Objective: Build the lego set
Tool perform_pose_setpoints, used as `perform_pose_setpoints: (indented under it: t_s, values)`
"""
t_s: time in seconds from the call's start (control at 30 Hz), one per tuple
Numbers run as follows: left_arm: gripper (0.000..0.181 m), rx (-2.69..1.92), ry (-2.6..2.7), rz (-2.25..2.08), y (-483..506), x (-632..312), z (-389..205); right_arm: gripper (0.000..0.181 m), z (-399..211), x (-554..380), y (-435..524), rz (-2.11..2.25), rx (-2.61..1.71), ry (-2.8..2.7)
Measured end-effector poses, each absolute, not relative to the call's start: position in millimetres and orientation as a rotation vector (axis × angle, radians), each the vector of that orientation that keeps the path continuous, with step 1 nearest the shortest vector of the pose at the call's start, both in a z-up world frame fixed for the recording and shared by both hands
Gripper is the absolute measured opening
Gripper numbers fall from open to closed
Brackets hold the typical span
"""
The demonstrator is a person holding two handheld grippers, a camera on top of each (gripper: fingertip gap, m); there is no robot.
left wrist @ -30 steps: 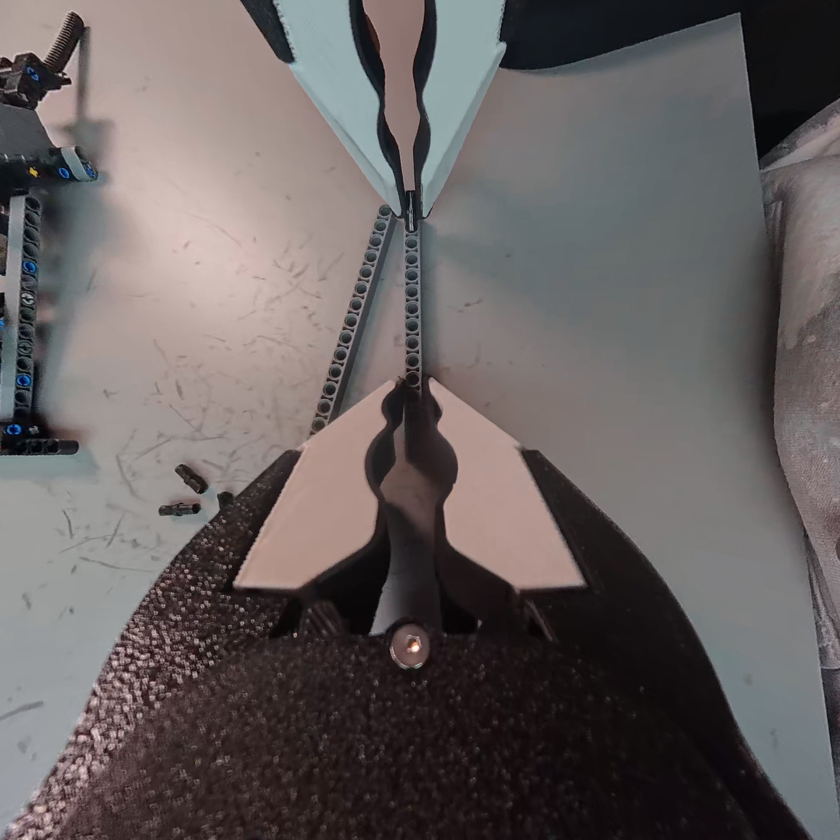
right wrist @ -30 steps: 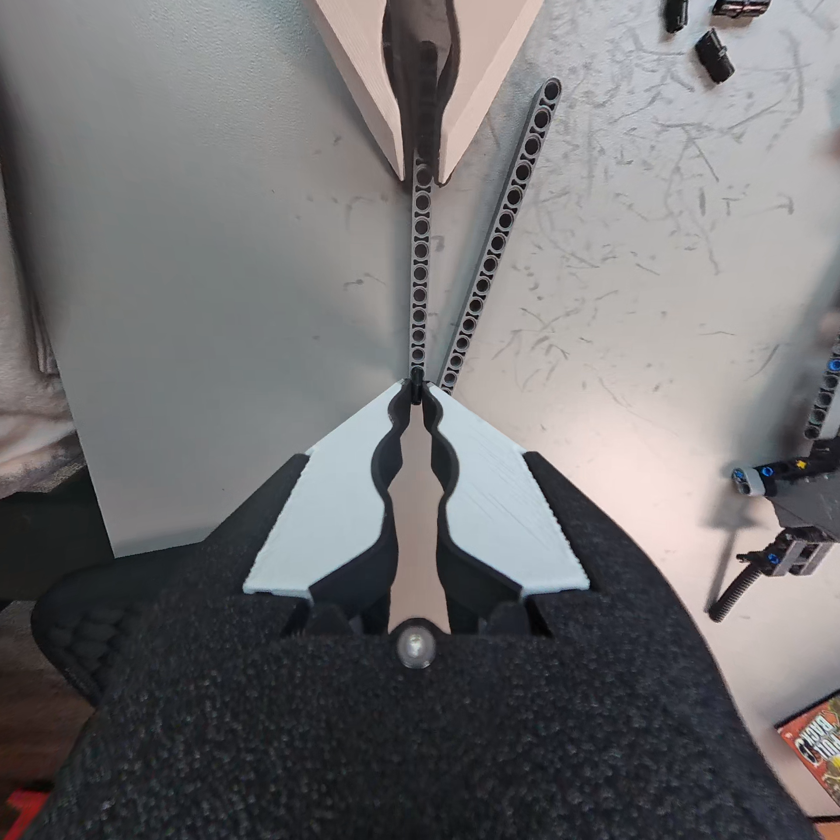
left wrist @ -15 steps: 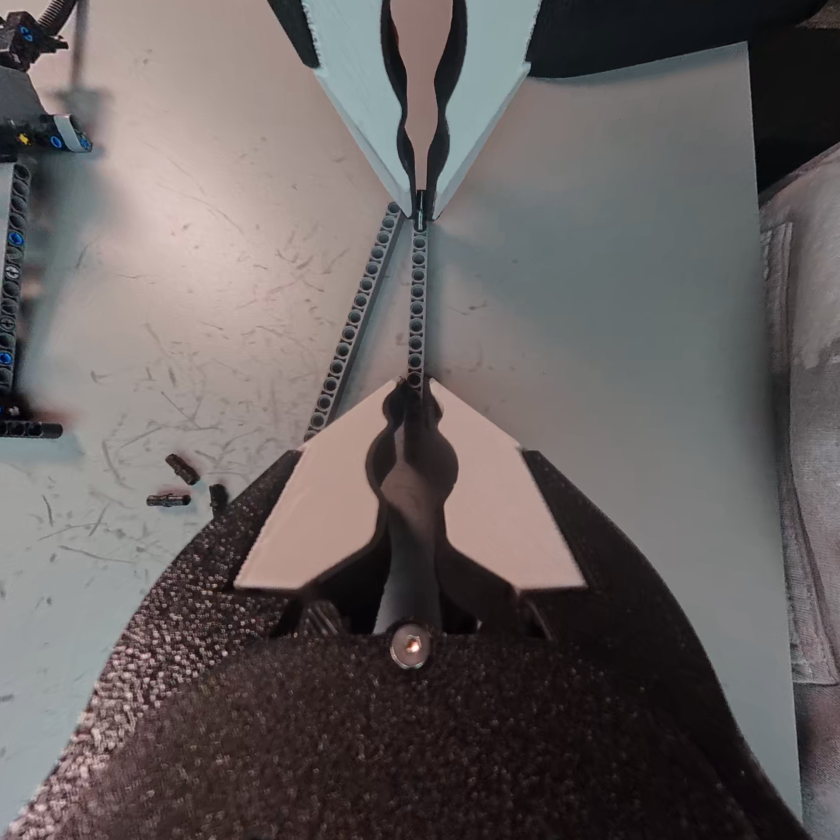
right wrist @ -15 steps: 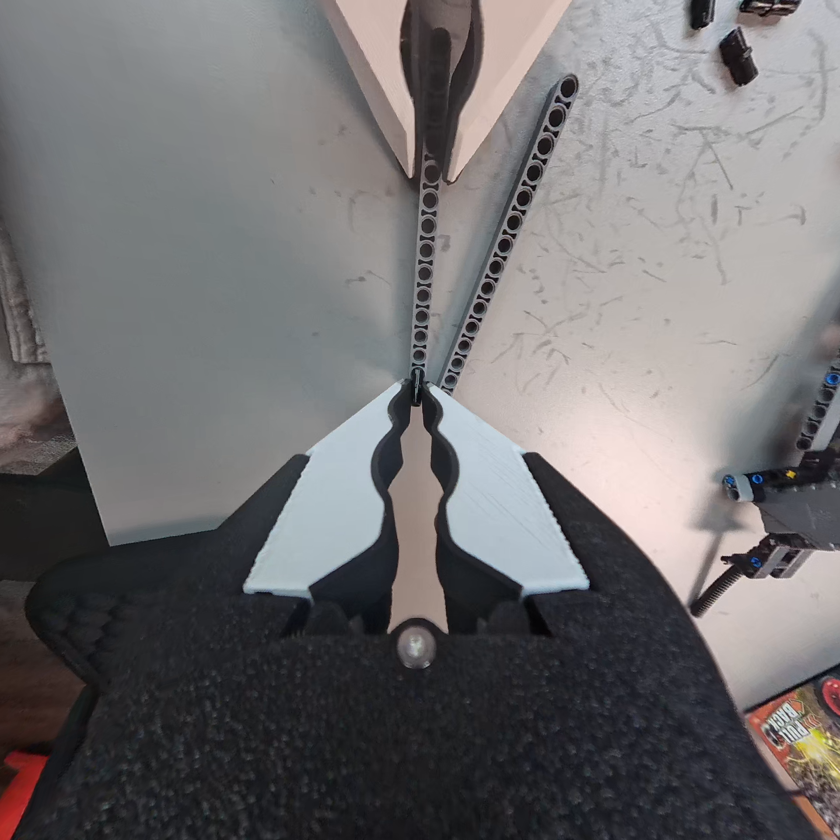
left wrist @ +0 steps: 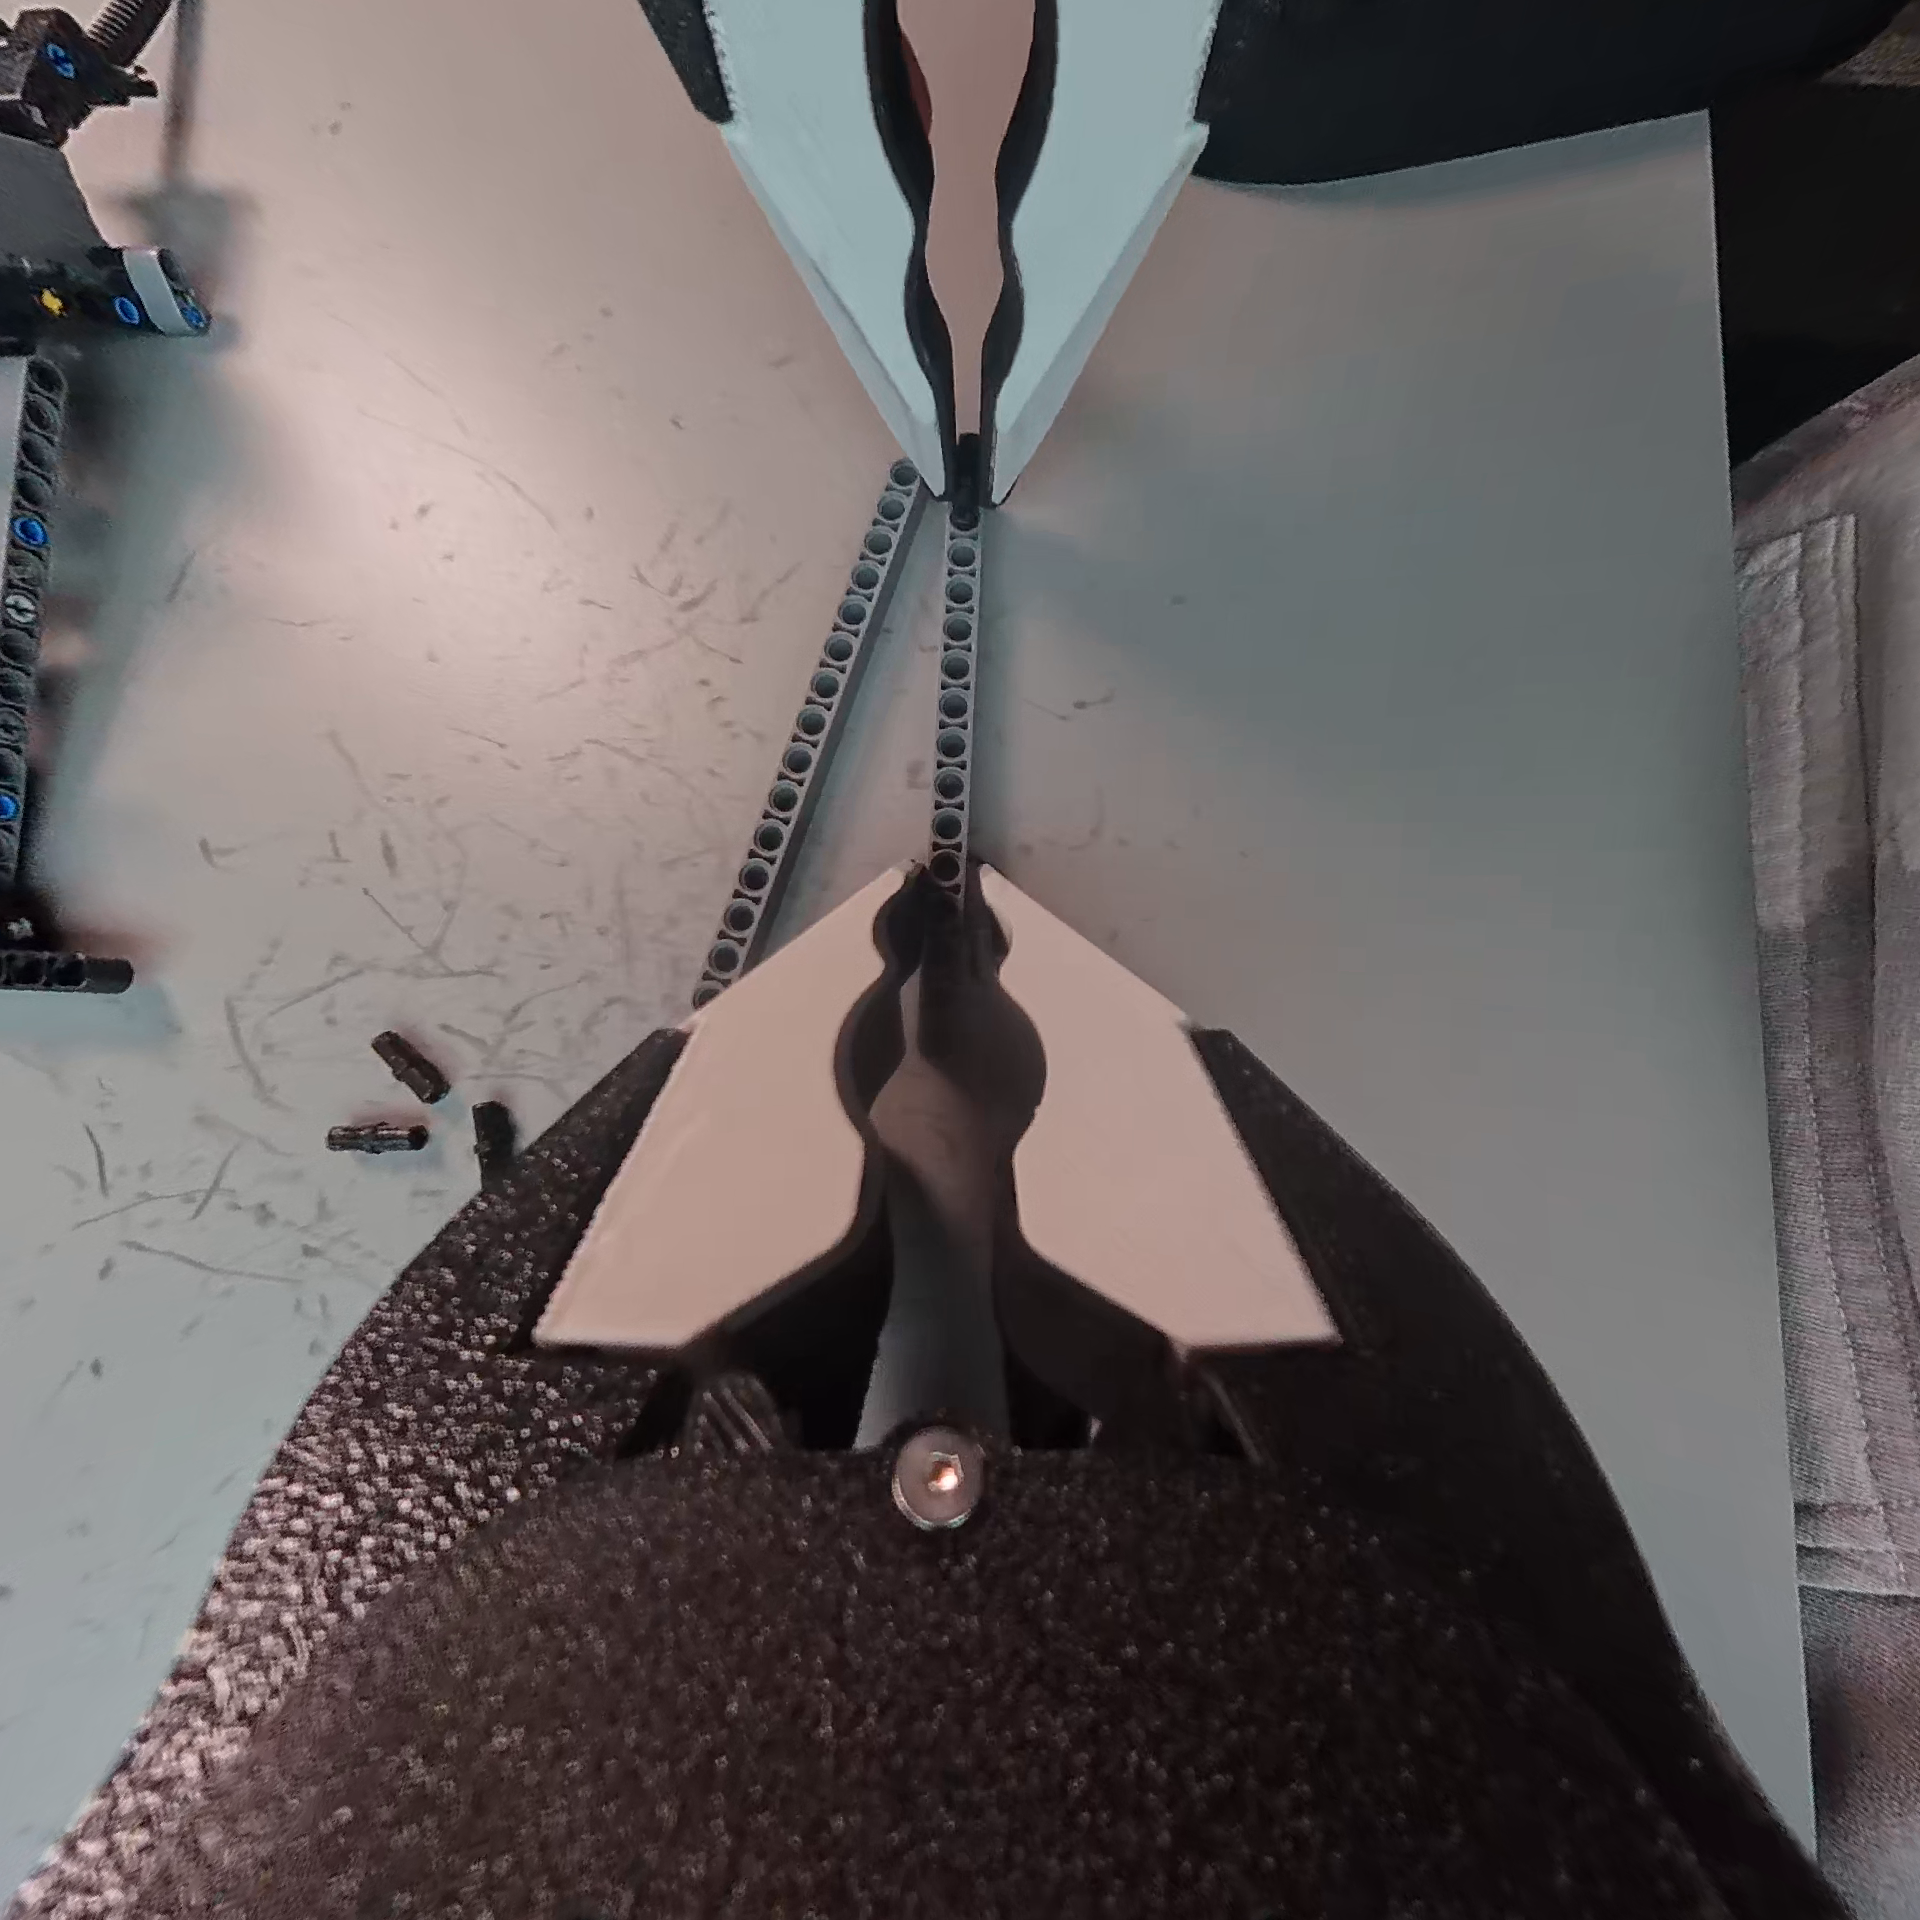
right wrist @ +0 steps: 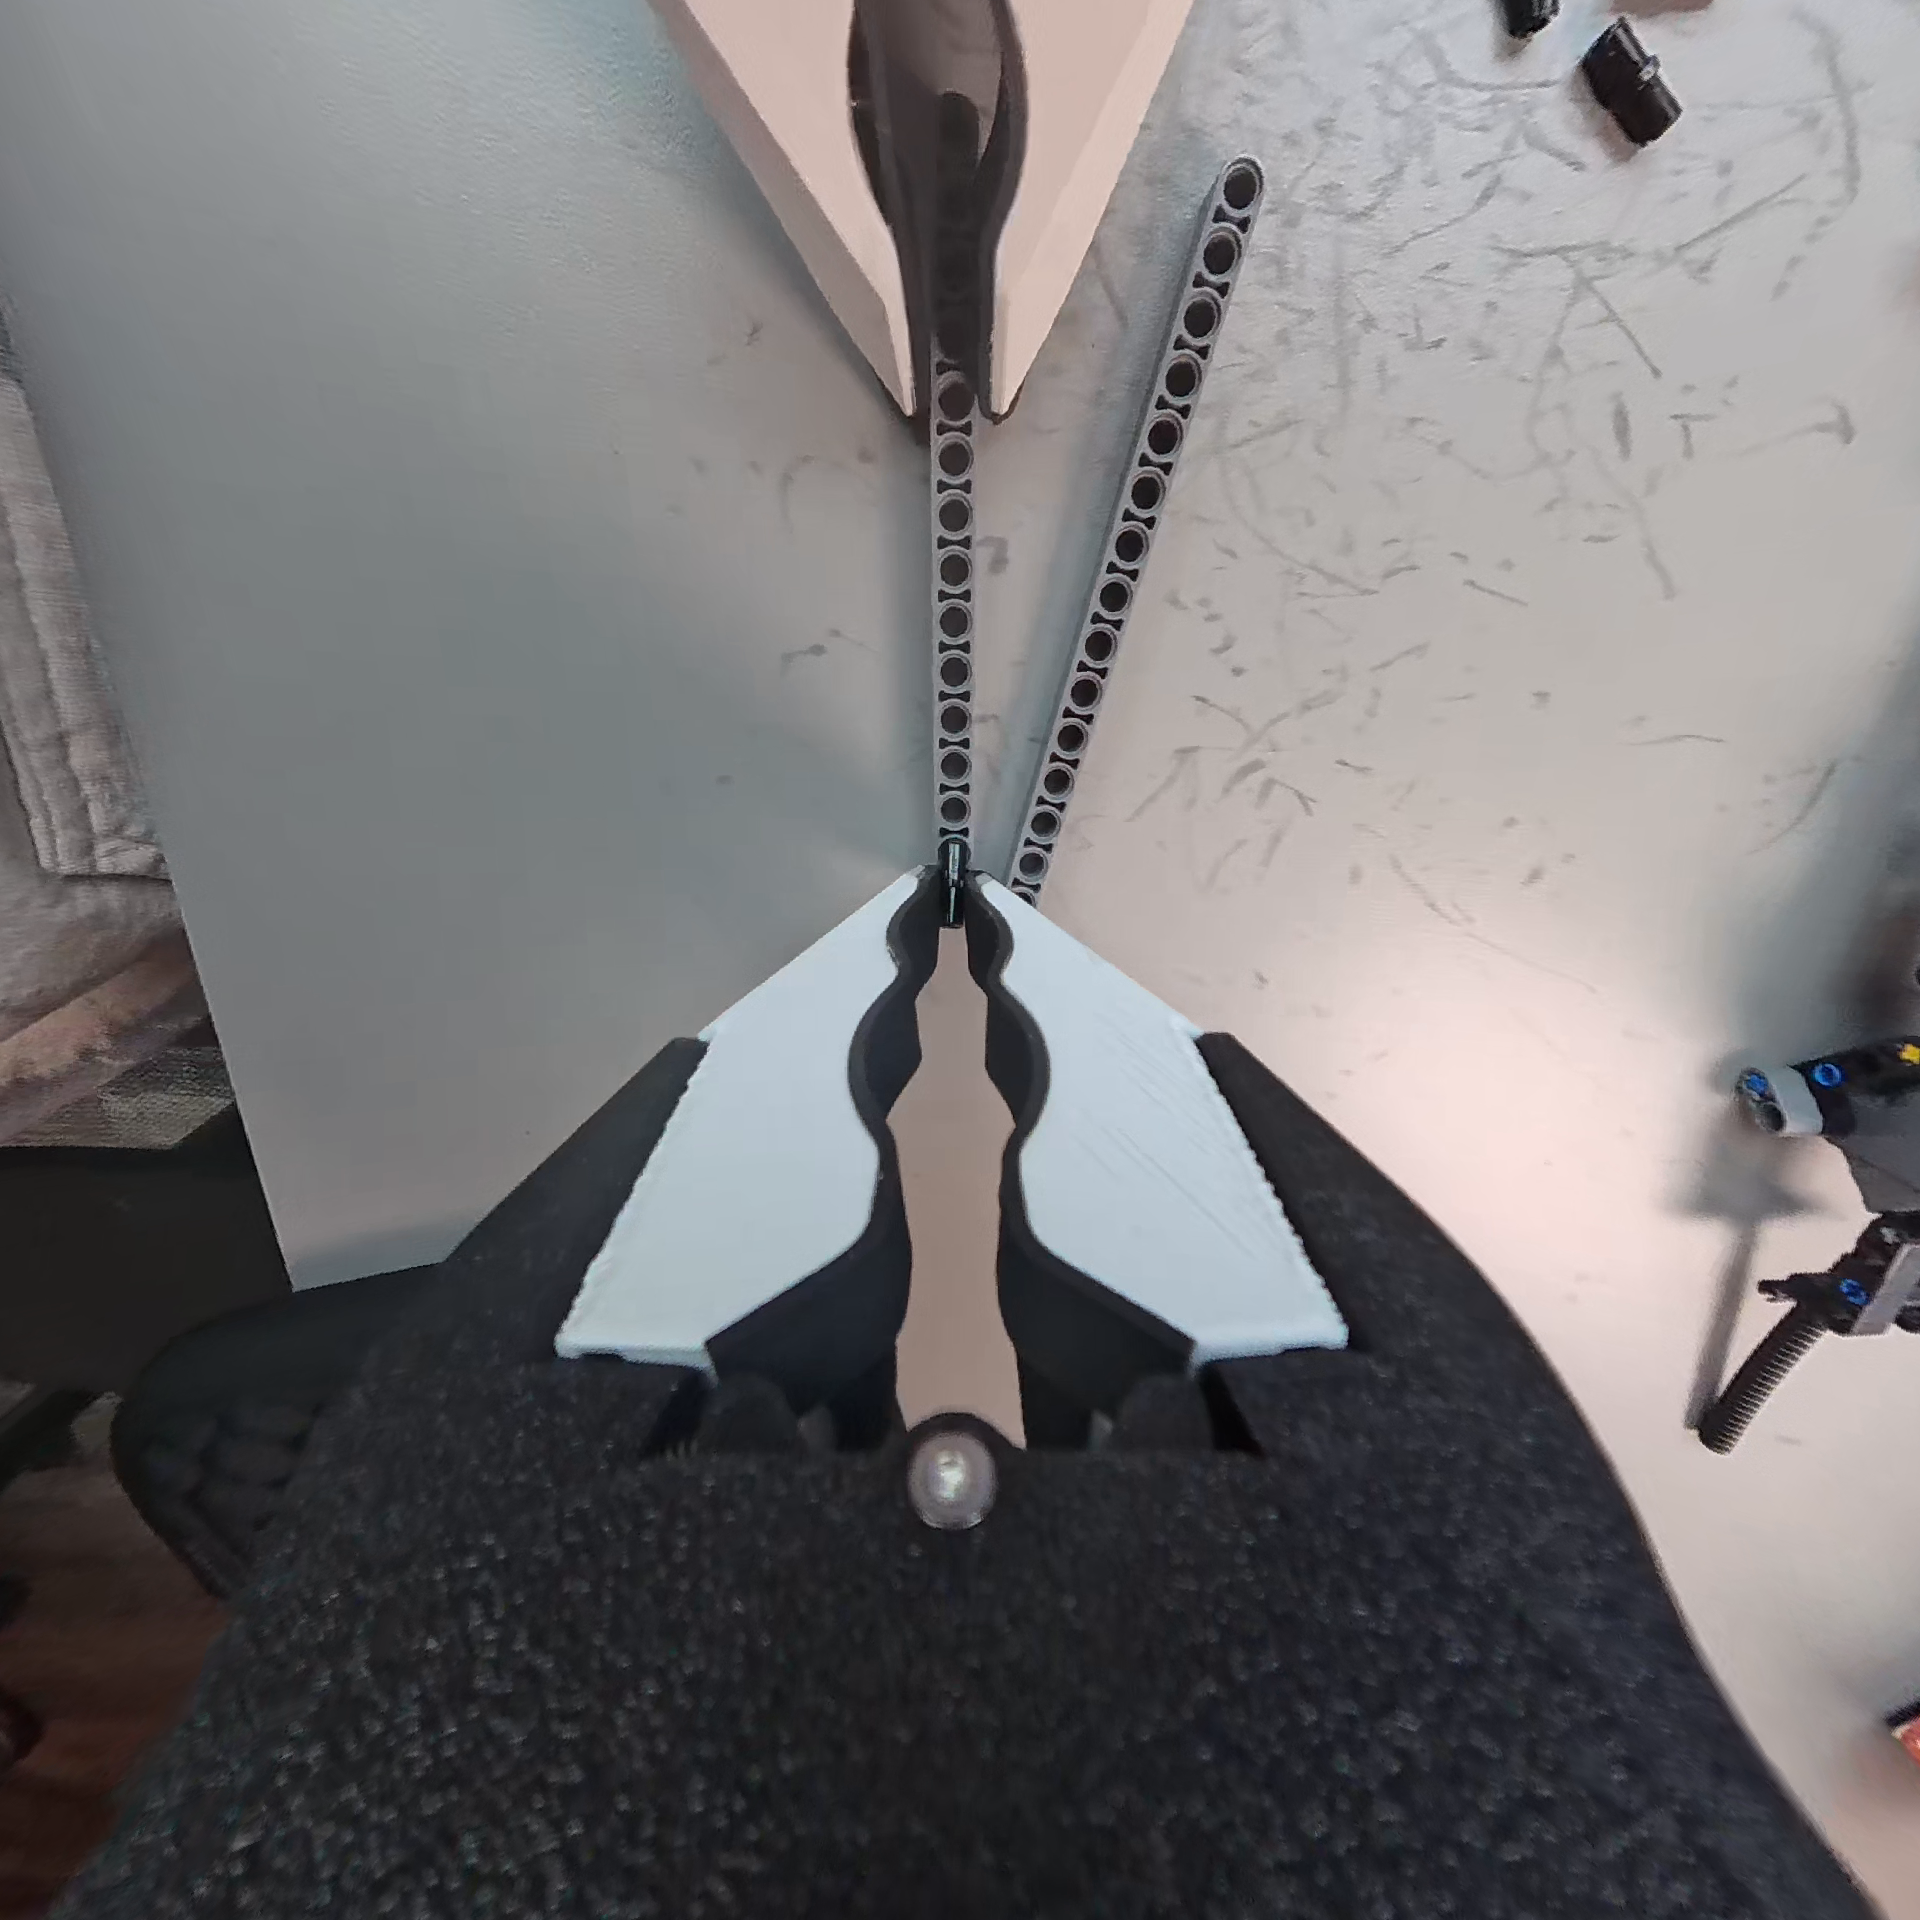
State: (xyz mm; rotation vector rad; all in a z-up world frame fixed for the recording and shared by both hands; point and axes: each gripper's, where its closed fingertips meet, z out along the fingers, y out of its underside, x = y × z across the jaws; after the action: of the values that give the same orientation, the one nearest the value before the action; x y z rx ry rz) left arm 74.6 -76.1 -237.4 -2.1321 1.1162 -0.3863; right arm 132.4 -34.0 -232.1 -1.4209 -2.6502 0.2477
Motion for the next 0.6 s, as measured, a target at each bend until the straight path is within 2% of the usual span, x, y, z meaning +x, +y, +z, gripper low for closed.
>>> perform_pose_setpoints:
  t_s: [0.53,0.6]
  values:
    - [0.009,-2.108,1.142,-0.361,-77,74,-236,0.005,-228,135,-33,0.198,-1.361,-2.702]
    - [0.014,-2.083,1.145,-0.358,-77,72,-233,0.005,-221,132,-34,0.255,-1.352,-2.635]
